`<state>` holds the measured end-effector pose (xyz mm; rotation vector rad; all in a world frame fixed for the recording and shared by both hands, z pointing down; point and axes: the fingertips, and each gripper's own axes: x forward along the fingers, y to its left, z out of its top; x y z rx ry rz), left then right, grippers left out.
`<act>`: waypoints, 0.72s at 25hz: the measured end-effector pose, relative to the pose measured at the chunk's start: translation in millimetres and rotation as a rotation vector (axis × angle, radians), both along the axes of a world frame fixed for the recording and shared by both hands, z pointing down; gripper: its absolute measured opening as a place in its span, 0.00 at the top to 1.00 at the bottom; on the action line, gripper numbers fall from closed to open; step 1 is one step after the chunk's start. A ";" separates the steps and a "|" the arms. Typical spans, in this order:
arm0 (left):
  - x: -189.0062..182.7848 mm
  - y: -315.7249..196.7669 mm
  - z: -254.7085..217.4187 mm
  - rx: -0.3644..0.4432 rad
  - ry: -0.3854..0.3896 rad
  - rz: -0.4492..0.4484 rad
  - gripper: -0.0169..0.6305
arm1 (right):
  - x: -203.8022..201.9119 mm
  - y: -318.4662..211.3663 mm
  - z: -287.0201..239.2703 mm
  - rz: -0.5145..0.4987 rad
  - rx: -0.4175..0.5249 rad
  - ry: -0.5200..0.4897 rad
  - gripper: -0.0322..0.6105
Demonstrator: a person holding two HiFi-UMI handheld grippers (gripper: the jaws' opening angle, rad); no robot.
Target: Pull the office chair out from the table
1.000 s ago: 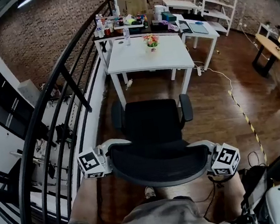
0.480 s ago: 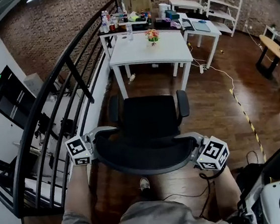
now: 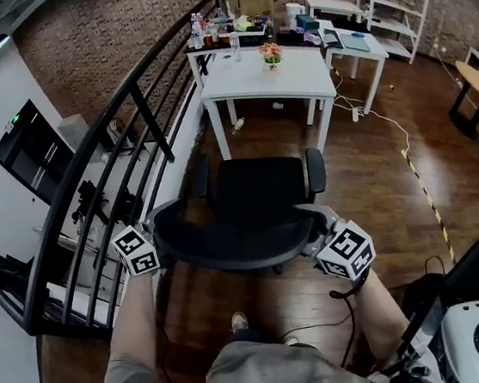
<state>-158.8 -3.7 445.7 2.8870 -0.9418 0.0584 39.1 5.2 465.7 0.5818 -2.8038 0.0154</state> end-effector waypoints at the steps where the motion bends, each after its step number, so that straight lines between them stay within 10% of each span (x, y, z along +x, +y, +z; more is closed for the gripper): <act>1: 0.6 5.2 -1.3 0.004 -0.006 -0.002 0.39 | 2.0 3.6 -0.9 0.011 0.003 0.001 0.50; 10: -31.1 50.1 -21.1 0.096 -0.045 0.027 0.39 | 35.8 28.1 -4.6 0.196 0.060 0.019 0.47; 18: -65.4 106.4 10.0 0.092 0.075 -0.214 0.58 | 64.5 61.5 10.9 0.468 0.048 -0.008 0.45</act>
